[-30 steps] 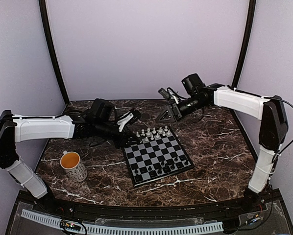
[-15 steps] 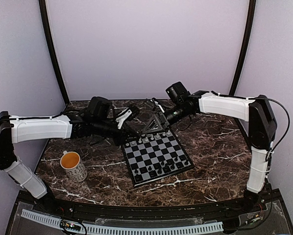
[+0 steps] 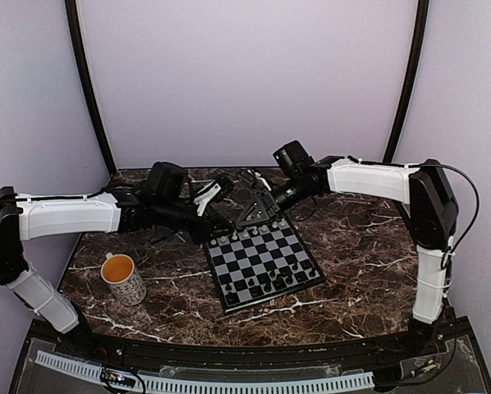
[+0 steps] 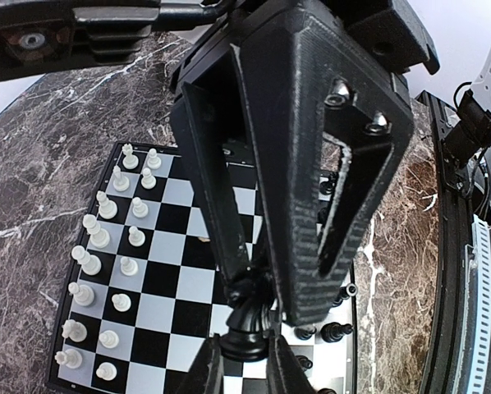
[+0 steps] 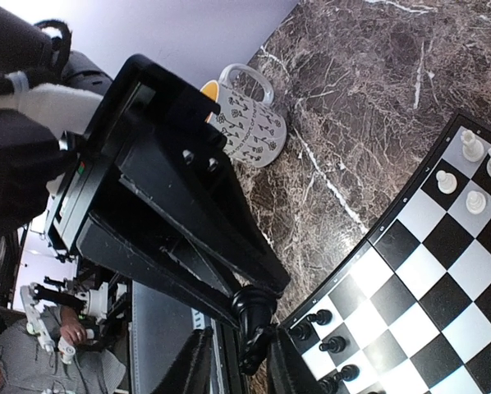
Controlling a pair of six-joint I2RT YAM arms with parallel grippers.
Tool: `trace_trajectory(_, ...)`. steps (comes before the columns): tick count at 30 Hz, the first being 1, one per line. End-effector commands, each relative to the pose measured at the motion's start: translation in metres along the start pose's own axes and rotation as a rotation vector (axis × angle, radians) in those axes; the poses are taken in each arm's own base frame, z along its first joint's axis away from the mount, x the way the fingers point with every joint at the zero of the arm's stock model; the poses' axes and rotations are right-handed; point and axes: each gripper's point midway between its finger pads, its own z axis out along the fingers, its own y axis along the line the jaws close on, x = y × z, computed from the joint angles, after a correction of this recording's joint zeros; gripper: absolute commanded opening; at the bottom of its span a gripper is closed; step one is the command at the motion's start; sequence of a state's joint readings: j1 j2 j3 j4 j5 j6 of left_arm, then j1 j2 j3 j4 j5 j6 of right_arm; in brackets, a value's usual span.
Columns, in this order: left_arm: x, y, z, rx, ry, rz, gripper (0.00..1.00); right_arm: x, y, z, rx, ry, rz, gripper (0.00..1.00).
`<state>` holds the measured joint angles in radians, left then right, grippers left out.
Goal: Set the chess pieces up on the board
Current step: Pass from the left arm to the right
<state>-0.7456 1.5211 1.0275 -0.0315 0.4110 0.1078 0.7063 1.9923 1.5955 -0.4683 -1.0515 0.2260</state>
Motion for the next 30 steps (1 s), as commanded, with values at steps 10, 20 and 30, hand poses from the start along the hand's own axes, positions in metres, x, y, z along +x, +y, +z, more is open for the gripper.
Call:
trace_trajectory(10, -0.010, -0.009, -0.010, 0.018, -0.033, 0.026, 0.17, -0.012, 0.006, 0.006, -0.035, -0.015, -0.044, 0.00)
trace_trajectory(20, -0.013, -0.005, -0.025, -0.042, -0.043, 0.064, 0.53, -0.009, -0.011, -0.010, 0.201, 0.027, -0.215, 0.00)
trace_trajectory(30, -0.028, 0.068, -0.075, -0.356, -0.140, -0.096, 0.63, 0.031, -0.002, -0.010, 0.450, 0.270, -0.555, 0.00)
